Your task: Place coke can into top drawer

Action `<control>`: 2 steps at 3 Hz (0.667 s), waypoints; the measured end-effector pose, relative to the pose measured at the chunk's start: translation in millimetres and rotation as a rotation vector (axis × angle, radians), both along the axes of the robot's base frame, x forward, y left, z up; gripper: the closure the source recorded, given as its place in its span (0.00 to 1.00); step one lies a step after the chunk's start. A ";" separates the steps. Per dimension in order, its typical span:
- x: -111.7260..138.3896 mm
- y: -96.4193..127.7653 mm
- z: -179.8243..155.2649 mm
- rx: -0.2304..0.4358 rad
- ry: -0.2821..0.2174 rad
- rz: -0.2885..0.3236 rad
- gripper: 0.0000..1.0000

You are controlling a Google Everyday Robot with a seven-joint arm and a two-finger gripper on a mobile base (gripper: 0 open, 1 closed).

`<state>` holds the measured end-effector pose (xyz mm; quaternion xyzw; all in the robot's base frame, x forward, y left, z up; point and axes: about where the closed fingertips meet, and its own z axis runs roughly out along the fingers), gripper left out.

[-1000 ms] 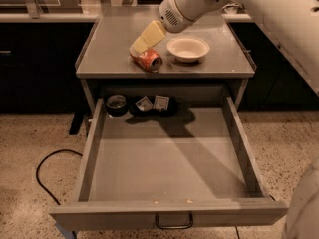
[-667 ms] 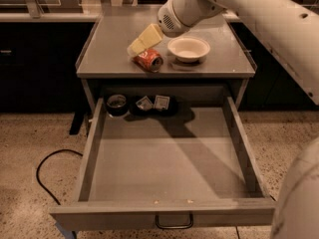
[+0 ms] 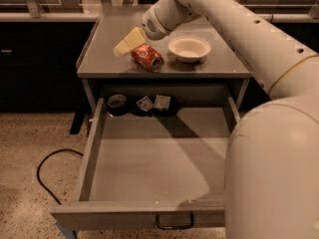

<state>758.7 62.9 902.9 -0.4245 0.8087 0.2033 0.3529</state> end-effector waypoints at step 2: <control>22.3 25.5 -46.6 -0.020 0.085 0.036 0.00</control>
Offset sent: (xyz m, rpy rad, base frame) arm 0.0354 0.0293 -0.0725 -0.0398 0.1420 0.0386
